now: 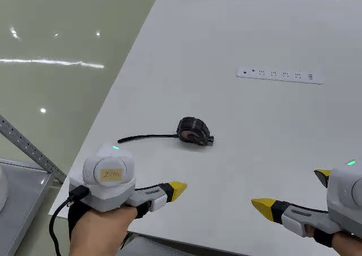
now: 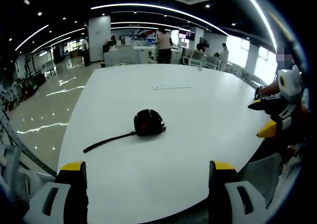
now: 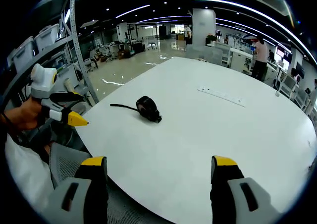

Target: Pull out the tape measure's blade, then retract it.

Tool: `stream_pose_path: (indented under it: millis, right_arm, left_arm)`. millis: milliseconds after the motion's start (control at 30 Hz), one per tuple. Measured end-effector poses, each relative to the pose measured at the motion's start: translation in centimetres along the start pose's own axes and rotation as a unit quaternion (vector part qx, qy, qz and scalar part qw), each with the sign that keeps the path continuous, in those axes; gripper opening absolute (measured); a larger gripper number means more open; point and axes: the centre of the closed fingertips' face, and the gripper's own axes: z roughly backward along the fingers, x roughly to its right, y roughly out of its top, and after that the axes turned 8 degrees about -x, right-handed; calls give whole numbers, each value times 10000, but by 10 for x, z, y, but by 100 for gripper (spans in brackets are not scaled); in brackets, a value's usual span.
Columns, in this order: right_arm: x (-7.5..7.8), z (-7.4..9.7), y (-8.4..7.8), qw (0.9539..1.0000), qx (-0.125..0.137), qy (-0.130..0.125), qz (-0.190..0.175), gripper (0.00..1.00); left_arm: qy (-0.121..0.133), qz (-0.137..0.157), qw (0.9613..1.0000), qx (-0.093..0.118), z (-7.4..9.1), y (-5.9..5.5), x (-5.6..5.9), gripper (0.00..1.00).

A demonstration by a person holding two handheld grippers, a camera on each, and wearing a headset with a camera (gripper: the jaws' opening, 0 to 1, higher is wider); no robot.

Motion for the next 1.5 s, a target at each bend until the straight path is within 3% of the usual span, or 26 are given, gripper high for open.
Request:
stream_pose_path:
  millis: [900, 1500]
  right_arm:
    - [8, -27, 7, 9998, -122, 50, 158, 87]
    - [3, -44, 12, 9993, -221, 164, 234, 86]
  left_arm:
    - [-112, -34, 9999, -35, -30, 12, -7, 100]
    - [-173, -132, 9997, -87, -47, 17, -10, 99]
